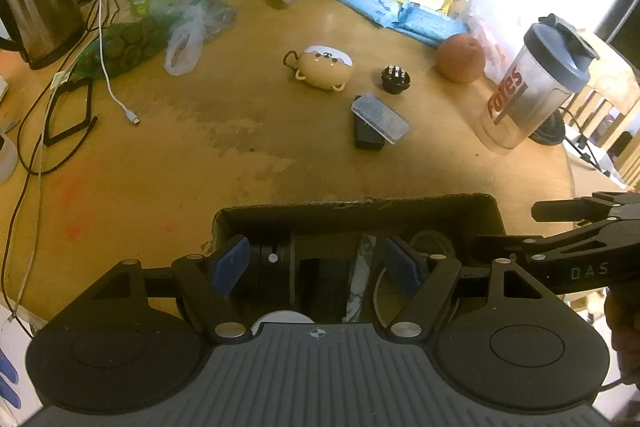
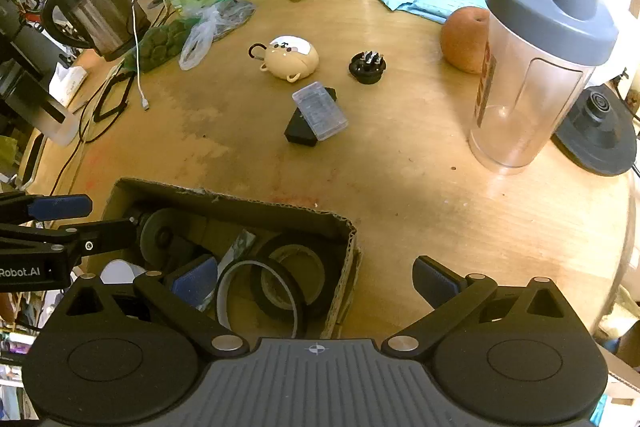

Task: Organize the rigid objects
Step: 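Withdraw both open grippers up from the box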

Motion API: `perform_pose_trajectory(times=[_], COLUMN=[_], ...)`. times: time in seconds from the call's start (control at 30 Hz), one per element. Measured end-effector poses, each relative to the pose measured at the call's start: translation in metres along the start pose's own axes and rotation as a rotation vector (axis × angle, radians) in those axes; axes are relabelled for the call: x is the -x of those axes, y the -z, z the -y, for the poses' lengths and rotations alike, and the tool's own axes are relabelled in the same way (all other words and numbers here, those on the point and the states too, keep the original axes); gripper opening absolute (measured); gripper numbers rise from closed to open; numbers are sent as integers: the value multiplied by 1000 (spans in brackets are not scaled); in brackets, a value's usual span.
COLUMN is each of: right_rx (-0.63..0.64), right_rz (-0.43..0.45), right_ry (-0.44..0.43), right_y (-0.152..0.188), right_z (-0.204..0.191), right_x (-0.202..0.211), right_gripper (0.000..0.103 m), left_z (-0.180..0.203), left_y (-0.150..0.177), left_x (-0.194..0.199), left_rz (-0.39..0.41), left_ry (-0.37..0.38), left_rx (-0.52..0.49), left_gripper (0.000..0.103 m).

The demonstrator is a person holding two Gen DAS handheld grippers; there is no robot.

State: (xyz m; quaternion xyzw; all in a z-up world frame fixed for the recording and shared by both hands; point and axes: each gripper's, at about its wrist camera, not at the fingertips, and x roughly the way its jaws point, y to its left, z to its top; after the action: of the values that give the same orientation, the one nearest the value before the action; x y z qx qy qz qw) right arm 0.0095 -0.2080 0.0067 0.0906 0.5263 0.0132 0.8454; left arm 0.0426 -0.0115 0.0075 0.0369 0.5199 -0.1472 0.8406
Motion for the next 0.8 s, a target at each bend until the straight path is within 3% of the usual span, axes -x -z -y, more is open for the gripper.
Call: perform_pose_trajectory(times=[0.3, 0.8], right_rx=[13, 85], right_rz=[19, 75], right_ry=[6, -6], right_y=[-6, -37], right_z=[-1, -8], right_x=[-1, -15], right_gripper=[103, 102], left_z=[-4, -31], left_y=[-1, 7], left_x=[2, 9], left_rz=[11, 16], left_ry=[12, -25], left_rx=[2, 95], left_gripper=[74, 74])
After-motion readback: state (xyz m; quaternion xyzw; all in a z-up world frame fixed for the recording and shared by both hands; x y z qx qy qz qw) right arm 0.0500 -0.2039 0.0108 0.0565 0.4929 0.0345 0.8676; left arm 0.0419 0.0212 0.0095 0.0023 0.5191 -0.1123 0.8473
